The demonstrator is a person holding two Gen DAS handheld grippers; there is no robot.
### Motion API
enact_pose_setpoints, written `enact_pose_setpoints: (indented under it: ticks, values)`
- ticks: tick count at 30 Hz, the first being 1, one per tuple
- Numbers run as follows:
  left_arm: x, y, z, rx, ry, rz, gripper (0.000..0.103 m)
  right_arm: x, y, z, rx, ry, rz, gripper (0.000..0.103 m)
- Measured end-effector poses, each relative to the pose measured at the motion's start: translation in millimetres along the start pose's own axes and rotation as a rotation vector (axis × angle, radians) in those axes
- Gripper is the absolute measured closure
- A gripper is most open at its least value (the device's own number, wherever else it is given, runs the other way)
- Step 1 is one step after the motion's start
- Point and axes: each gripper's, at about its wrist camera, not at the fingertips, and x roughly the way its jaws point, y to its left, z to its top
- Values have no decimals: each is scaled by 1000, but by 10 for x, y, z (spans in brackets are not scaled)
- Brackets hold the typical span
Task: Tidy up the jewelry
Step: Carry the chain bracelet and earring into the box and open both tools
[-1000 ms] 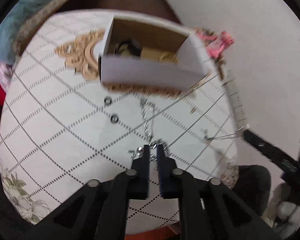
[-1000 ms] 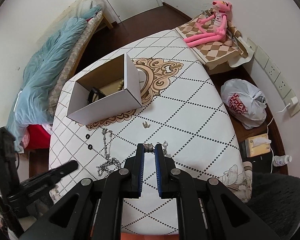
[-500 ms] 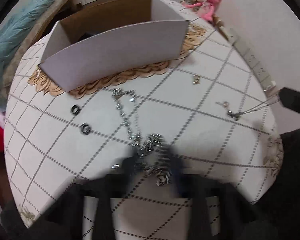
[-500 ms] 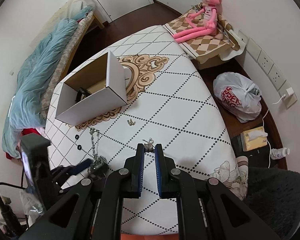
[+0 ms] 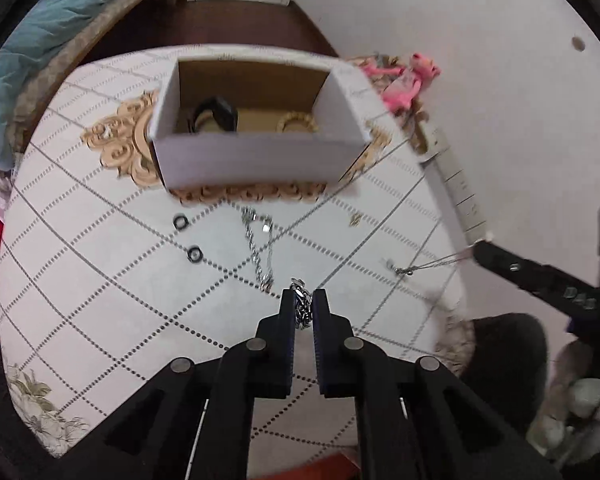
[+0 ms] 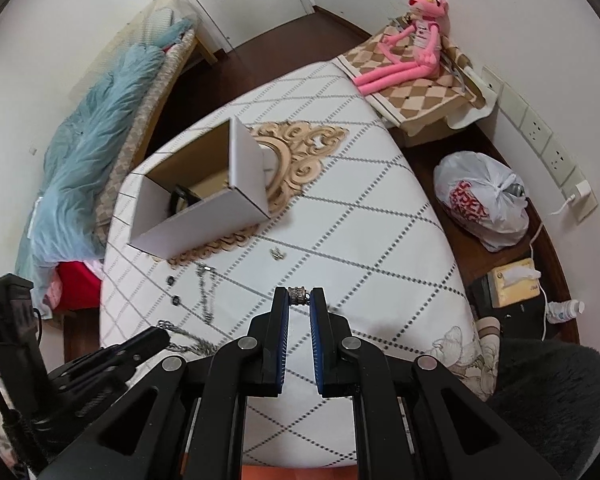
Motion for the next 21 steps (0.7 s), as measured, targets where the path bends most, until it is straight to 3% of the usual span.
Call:
enact_pose_setpoints:
  ticks: [6,11,16,21]
  values:
    - [-424,-72,339,-1,-85,-48,98,-185,313,255,-46,-27,84,92]
    - [-708,-72,835,25,-169,-57,98,-295,710,612,-123,-63,140,92]
    - [-644,5,1313,56,-181,-33,98,-149,1056,1083,-186,-67,155,92]
    - [-353,185,1687,36,-135,-31,97,278,1267,1523,-214,2,130,92]
